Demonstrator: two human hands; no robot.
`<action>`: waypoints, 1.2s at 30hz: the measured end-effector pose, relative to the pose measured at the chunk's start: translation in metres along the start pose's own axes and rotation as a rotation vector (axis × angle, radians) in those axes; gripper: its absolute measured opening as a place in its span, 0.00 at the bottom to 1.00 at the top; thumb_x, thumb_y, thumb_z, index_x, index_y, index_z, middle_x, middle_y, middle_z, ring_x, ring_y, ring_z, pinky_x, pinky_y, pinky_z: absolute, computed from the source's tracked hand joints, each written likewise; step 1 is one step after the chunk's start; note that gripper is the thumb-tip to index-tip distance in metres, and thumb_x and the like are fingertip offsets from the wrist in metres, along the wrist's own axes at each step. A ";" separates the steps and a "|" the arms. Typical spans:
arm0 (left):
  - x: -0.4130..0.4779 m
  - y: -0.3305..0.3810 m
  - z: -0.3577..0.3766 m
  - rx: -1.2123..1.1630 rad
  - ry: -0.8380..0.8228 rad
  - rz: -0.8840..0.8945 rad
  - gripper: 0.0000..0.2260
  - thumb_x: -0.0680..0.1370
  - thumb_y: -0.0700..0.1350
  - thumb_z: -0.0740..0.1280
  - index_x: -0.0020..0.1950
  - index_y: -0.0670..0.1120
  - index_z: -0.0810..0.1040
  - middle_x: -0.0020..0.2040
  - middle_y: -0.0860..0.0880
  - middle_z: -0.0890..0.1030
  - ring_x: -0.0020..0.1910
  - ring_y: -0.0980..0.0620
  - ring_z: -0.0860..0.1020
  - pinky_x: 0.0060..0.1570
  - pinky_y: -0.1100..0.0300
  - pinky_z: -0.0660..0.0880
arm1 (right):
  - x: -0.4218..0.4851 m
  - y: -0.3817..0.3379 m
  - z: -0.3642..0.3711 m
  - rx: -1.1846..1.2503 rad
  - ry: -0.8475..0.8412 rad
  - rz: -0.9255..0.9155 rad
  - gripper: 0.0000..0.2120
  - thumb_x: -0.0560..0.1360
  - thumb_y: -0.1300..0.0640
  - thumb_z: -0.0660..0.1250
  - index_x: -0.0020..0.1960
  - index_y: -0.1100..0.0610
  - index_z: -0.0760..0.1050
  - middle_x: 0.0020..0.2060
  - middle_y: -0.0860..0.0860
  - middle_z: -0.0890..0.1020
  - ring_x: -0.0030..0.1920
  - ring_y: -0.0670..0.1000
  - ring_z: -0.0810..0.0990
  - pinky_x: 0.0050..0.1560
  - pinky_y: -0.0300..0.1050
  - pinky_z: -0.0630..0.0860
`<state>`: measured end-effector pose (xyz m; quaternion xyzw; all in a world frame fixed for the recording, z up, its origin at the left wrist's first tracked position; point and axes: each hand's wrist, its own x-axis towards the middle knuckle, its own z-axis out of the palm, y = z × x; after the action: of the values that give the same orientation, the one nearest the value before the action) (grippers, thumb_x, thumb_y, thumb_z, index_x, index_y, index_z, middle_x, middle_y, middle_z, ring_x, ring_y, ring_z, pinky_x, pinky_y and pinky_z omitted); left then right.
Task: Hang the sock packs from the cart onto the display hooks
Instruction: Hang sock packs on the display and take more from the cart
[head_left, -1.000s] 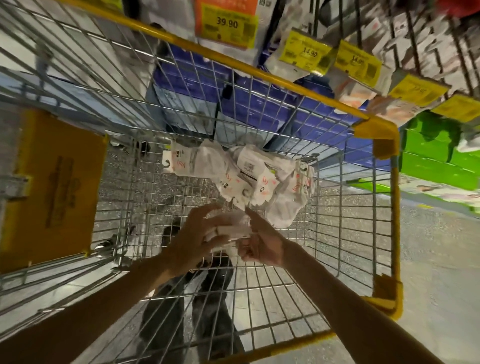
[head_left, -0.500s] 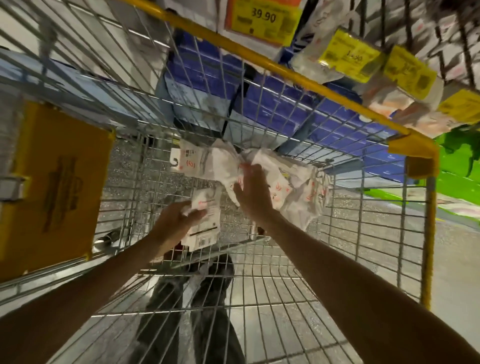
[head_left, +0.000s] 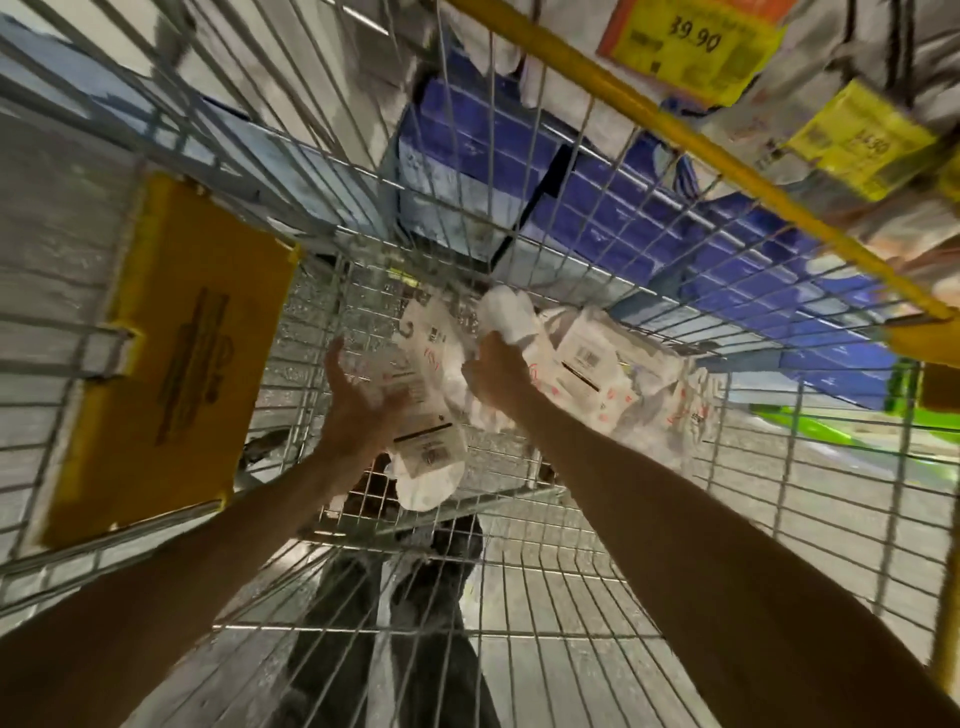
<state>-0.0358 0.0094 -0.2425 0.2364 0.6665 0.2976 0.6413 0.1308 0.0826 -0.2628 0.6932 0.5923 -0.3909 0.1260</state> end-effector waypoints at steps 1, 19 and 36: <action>-0.002 0.001 -0.003 0.020 0.018 0.000 0.39 0.77 0.34 0.68 0.76 0.57 0.47 0.51 0.50 0.80 0.43 0.50 0.84 0.40 0.53 0.82 | -0.008 0.002 0.005 0.125 0.013 0.038 0.15 0.81 0.57 0.59 0.63 0.66 0.70 0.57 0.62 0.77 0.58 0.61 0.77 0.54 0.49 0.73; -0.035 0.016 0.000 0.018 -0.050 -0.122 0.09 0.79 0.38 0.64 0.56 0.46 0.79 0.51 0.47 0.84 0.48 0.43 0.82 0.43 0.53 0.78 | -0.128 0.027 0.016 1.151 0.283 0.144 0.07 0.72 0.58 0.65 0.40 0.62 0.75 0.32 0.50 0.79 0.32 0.47 0.76 0.31 0.43 0.71; -0.022 0.024 0.016 -0.223 0.018 -0.150 0.15 0.81 0.49 0.59 0.55 0.39 0.79 0.47 0.41 0.84 0.51 0.37 0.82 0.46 0.45 0.81 | -0.115 0.007 0.046 0.005 0.477 -0.565 0.17 0.67 0.67 0.75 0.55 0.64 0.76 0.55 0.59 0.76 0.47 0.51 0.80 0.33 0.39 0.81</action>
<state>-0.0196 0.0133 -0.2100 0.1107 0.6507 0.3233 0.6781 0.1204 -0.0317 -0.2157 0.5740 0.7722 -0.2392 -0.1301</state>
